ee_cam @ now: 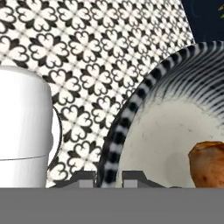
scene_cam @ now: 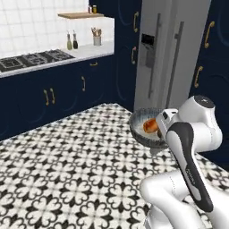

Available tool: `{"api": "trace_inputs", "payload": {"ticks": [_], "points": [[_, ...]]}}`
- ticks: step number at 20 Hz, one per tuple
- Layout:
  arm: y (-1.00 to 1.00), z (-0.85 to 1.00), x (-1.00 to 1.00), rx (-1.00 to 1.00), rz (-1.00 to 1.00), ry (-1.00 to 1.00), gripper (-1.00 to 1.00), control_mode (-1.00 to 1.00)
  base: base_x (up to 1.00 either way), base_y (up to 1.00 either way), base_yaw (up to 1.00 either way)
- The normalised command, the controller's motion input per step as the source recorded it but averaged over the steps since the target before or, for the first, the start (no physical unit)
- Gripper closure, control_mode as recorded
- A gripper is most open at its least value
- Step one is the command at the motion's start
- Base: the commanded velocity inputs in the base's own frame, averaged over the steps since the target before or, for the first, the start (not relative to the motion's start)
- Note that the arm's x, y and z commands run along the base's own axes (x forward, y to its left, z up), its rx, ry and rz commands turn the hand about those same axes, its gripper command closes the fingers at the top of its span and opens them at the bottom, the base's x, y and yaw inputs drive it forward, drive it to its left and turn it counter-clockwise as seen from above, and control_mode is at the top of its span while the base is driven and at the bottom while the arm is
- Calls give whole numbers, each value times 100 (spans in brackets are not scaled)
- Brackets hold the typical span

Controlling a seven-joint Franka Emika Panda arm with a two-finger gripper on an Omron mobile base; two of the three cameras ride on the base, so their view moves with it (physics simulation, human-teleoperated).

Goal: Pick the chicken drumstick and mushroom from their plates and place them in the bowl. Then put the bowl in the fridge.

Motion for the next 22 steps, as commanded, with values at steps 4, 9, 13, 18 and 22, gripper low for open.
{"api": "trace_inputs", "payload": {"ticks": [4, 9, 13, 18, 22], "points": [[0, 0, 0, 0, 0, 0, 100, 100, 100, 80, -61], [0, 0, 0, 0, 0, 0, 100, 100, 79, 76, -63], [0, 0, 0, 0, 0, 0, 100, 100, 65, 99, -53], [0, 0, 0, 0, 0, 0, 100, 100, 55, 100, -49], [0, 0, 0, 0, 0, 0, 100, 100, 47, 100, -49]]}}
